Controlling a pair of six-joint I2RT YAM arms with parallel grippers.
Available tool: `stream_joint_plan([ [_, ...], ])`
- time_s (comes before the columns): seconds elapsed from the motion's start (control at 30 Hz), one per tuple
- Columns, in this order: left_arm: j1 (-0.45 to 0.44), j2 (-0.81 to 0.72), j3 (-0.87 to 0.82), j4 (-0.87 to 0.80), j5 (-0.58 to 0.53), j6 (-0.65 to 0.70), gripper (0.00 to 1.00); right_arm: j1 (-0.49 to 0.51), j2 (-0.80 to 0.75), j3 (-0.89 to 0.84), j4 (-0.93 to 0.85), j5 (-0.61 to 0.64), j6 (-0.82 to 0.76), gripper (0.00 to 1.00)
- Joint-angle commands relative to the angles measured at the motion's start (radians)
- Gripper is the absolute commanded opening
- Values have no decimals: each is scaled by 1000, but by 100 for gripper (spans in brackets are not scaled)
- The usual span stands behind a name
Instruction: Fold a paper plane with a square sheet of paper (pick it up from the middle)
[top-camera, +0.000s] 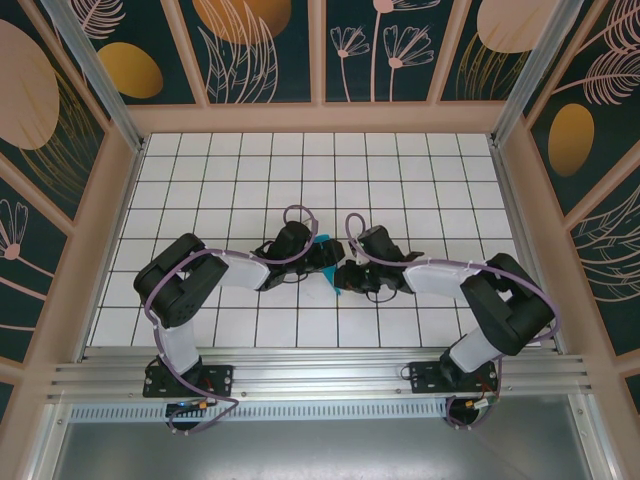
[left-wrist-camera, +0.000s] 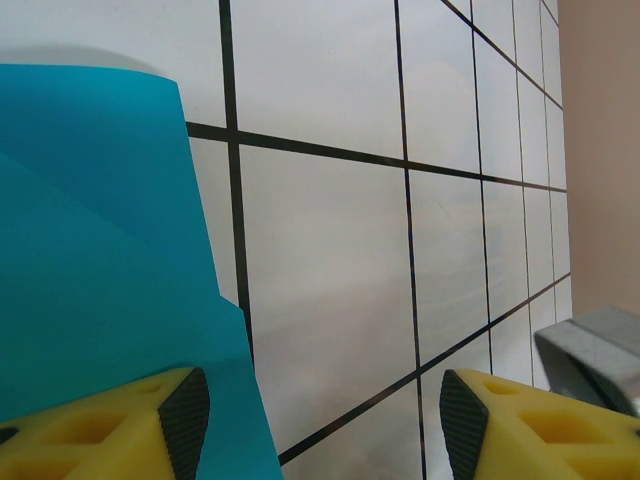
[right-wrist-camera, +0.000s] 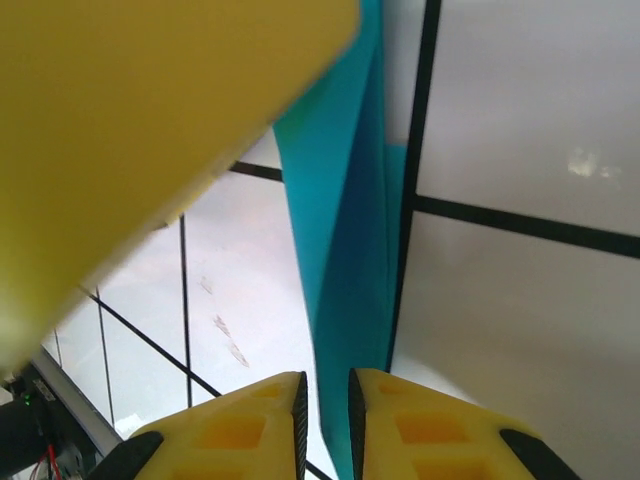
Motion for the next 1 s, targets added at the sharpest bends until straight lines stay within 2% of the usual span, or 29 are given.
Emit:
stream_joint_plan([
  [0.0, 4, 39, 9, -33, 2, 15, 65, 4, -16, 29, -17, 14, -15, 21],
  [0.1, 4, 42, 12, -33, 4, 15, 65, 6, -2, 32, -12, 5, -17, 19],
  [0.3, 4, 40, 12, -33, 4, 11, 65, 8, 23, 6, 2, -6, -11, 5],
  [0.4, 4, 42, 12, -36, 4, 11, 65, 7, 29, -14, 18, -20, -12, 4],
  [0.73, 4, 45, 13, -36, 8, 5, 65, 10, 84, -59, 66, -41, 4, 3],
  [0.97, 4, 46, 14, -42, 8, 8, 65, 11, 36, -51, 58, -39, 9, 9],
])
